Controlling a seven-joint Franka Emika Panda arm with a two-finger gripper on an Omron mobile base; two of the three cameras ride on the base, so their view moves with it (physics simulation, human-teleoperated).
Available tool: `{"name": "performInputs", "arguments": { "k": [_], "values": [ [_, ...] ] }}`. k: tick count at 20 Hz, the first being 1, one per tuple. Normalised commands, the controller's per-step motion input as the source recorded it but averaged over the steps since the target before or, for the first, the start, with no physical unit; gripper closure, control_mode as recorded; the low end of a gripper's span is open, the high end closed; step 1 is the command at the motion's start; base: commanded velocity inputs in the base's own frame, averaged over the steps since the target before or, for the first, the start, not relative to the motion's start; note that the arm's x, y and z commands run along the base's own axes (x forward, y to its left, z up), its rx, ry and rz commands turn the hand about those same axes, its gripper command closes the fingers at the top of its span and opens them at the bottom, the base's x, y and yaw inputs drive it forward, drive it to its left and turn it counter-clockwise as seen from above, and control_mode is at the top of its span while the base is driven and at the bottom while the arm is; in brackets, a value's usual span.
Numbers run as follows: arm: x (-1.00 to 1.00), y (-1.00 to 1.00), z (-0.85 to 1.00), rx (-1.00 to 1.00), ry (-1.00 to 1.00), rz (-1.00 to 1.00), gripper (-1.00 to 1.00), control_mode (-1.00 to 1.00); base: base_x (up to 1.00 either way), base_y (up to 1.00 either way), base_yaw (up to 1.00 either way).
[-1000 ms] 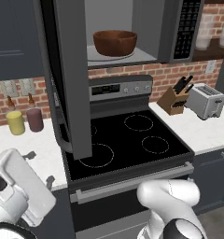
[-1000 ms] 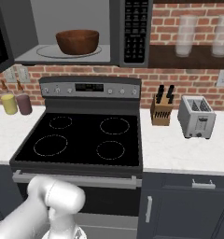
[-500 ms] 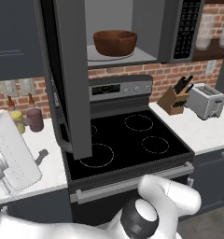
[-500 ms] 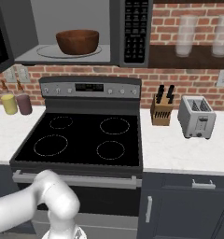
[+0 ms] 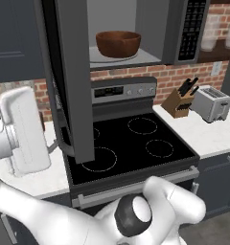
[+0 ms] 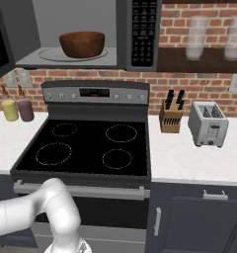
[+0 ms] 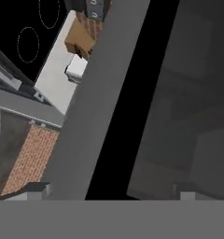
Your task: Pick the tomato from the sink and place it in the bowl. Then pick the bowl and place it in the microwave. Then close the microwave door and press the start button.
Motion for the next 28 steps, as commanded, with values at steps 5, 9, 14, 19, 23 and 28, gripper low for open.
{"name": "performInputs", "arguments": {
  "k": [5,9,14,19,23,28],
  "values": [
    [0.0,-1.0,0.11,0.04,-0.09,-0.02,-1.0,-1.0,0.0,0.0,0.0],
    [-0.02,-1.0,0.16,0.06,-0.14,0.0,-1.0,-1.0,0.0,0.0,0.0],
    [-0.02,-1.0,0.07,0.03,-0.12,0.0,-1.0,-1.0,0.0,0.0,0.0],
    [0.2,-1.0,-0.03,0.0,-0.02,0.06,-1.0,-1.0,0.0,0.0,0.0],
    [0.64,-0.87,-0.26,-0.01,0.0,0.16,-1.0,-1.0,0.0,0.0,0.0],
    [0.98,-0.6,-0.18,-0.05,0.0,0.26,-1.0,-1.0,0.0,0.0,0.0]
  ]
}}
